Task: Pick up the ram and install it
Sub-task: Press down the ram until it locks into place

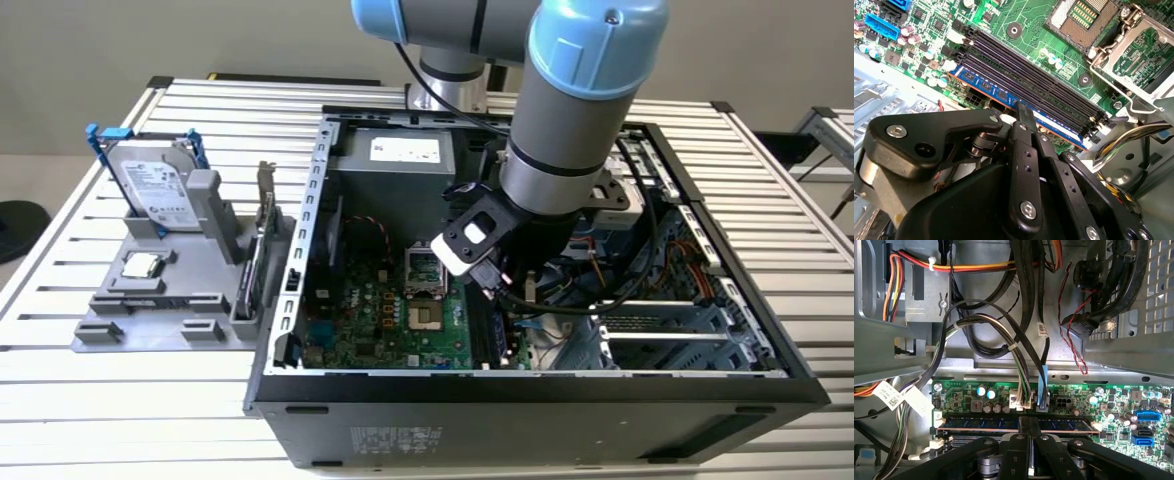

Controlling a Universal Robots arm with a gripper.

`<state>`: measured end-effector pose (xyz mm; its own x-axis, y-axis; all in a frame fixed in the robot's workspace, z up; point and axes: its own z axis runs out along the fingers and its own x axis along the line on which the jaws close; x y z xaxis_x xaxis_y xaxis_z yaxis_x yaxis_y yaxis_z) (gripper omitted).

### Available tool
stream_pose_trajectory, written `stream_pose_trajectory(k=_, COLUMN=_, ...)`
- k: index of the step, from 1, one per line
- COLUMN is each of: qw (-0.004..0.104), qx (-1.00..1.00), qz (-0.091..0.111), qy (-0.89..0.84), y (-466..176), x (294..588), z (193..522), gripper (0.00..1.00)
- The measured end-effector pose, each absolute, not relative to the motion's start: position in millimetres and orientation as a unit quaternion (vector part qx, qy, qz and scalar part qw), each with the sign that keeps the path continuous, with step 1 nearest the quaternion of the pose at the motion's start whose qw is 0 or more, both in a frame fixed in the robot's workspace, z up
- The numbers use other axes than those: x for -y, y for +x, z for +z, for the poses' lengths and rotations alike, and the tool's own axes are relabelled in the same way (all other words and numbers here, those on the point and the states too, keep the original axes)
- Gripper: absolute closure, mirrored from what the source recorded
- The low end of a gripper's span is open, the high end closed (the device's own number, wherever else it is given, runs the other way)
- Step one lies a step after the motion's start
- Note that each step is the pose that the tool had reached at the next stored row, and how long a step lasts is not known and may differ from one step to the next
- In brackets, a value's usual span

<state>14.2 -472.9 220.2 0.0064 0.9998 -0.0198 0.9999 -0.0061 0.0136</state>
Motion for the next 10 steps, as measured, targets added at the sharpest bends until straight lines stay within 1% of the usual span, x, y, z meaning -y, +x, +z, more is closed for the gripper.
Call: stream_pose_trajectory(k=10, qw=0.012, qx=-0.705, qz=-0.002, qy=0.709, y=14.2, x=472.9, z=220.0, gripper=1.00)
